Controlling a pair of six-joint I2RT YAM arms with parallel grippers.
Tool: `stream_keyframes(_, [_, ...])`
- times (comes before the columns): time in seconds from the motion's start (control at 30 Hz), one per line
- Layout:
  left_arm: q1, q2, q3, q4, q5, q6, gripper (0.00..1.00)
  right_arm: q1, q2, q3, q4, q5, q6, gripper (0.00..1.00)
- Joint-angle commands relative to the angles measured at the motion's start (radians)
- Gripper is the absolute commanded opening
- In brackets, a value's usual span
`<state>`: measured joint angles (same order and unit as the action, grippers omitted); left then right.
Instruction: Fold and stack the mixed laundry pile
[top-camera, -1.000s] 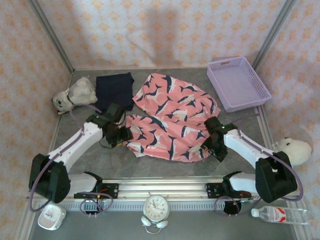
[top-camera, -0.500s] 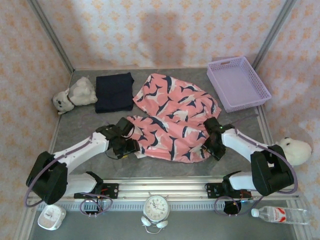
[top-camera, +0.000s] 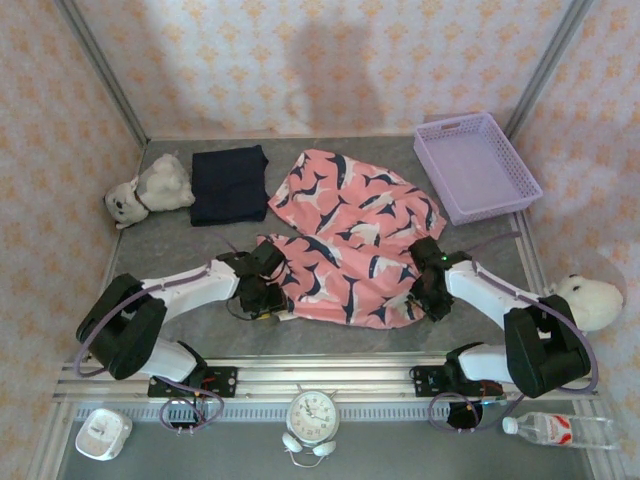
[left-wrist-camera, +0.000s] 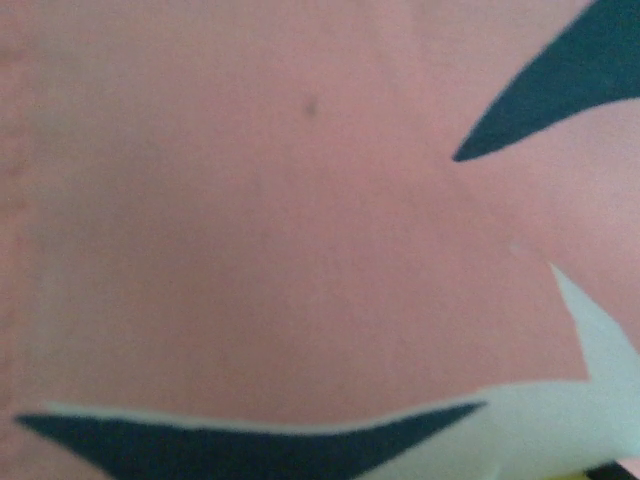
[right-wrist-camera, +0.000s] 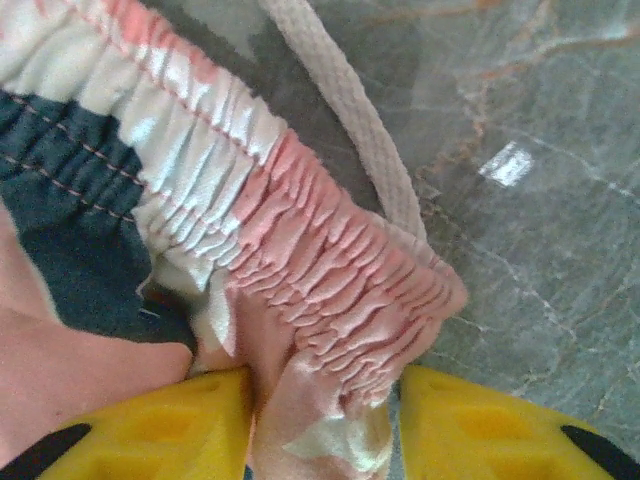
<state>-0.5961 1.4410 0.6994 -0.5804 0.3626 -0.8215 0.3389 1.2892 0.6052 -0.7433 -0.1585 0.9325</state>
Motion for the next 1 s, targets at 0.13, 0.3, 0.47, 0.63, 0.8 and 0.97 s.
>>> stream_keyframes(0.13, [-0.01,0.101,0.071,0.015,-0.001,0.05,0.09,-0.005,0.004,0.009,0.021,-0.015,-0.015,0.23])
stream_keyframes(0.3, [0.007,0.064,0.108,-0.092,-0.071,0.079,0.0,0.008,-0.073,0.033,-0.075,-0.059,-0.049,0.09])
stream_keyframes(0.47, [0.086,-0.083,0.198,-0.243,-0.103,0.133,0.0,0.039,-0.195,0.078,-0.179,-0.194,-0.034,0.0])
stream_keyframes(0.63, [0.146,-0.134,0.431,-0.32,-0.138,0.169,0.0,0.046,-0.274,0.148,-0.216,-0.295,0.027,0.0])
stream_keyframes(0.8, [0.173,-0.004,0.716,-0.321,-0.157,0.201,0.0,0.017,-0.265,0.263,-0.176,-0.37,0.068,0.0])
stream_keyframes(0.97, [0.208,0.208,1.053,-0.3,-0.177,0.244,0.0,-0.083,-0.234,0.371,-0.113,-0.404,0.104,0.0])
